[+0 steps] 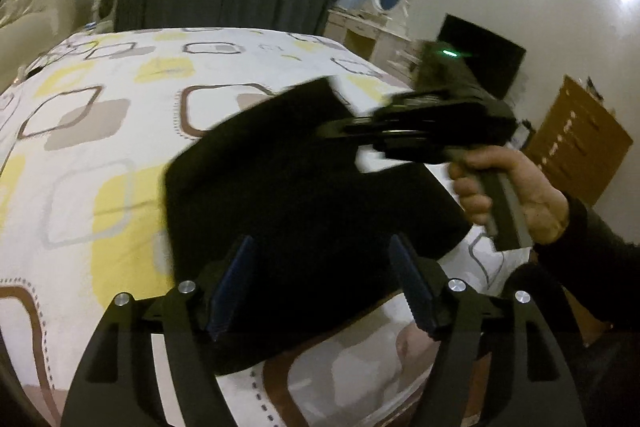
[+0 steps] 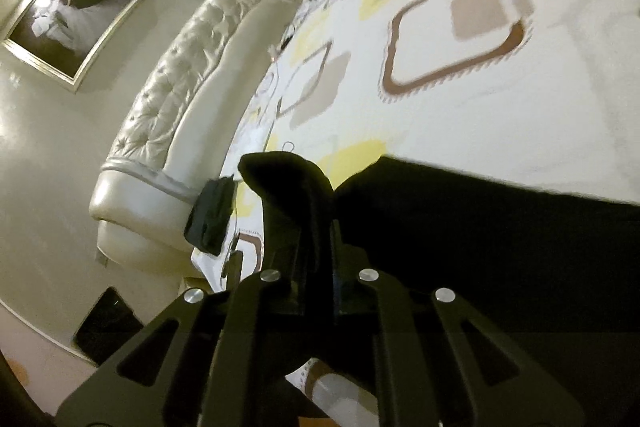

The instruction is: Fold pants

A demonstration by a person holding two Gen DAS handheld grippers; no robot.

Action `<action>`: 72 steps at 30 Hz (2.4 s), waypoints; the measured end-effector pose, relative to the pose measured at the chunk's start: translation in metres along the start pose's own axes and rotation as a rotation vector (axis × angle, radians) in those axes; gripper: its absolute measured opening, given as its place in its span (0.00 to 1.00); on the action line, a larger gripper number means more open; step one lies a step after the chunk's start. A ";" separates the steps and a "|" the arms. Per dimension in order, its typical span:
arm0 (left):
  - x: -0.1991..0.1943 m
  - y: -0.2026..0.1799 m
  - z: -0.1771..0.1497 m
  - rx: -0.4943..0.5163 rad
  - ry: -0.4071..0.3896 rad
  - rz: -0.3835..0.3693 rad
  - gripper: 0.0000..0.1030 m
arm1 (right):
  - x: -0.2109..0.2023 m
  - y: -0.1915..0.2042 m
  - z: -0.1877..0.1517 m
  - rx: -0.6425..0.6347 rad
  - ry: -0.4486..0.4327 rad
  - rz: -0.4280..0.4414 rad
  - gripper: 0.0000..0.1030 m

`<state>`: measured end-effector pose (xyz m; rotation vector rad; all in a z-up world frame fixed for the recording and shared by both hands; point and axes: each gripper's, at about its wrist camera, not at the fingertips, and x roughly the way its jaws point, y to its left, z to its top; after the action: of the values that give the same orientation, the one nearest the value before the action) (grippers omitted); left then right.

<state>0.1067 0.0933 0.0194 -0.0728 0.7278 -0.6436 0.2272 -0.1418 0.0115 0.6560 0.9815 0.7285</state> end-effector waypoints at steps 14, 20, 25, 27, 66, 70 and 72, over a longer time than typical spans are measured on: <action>0.053 0.019 0.001 -0.112 0.066 0.054 0.68 | -0.146 -0.096 -0.004 0.113 -0.135 -0.129 0.04; 0.091 0.013 -0.002 -0.109 0.123 0.045 0.68 | -0.155 -0.146 -0.018 0.198 -0.126 -0.187 0.04; 0.108 0.010 -0.009 -0.109 0.163 0.044 0.68 | -0.159 -0.173 -0.027 0.276 -0.167 -0.201 0.21; 0.112 0.009 -0.011 -0.111 0.173 0.045 0.68 | -0.168 -0.175 -0.032 0.291 -0.207 -0.217 0.55; 0.132 0.014 -0.014 -0.171 0.209 0.046 0.75 | -0.121 -0.085 -0.086 -0.333 0.176 -0.418 0.46; 0.136 0.016 -0.015 -0.179 0.222 0.046 0.75 | -0.120 -0.094 -0.090 -0.328 0.187 -0.433 0.25; 0.138 0.017 -0.015 -0.189 0.226 0.044 0.75 | -0.123 -0.095 -0.090 -0.321 0.184 -0.420 0.15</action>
<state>0.1845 0.0306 -0.0788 -0.1591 1.0052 -0.5449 0.1245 -0.2801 -0.0375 0.0950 1.0963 0.5596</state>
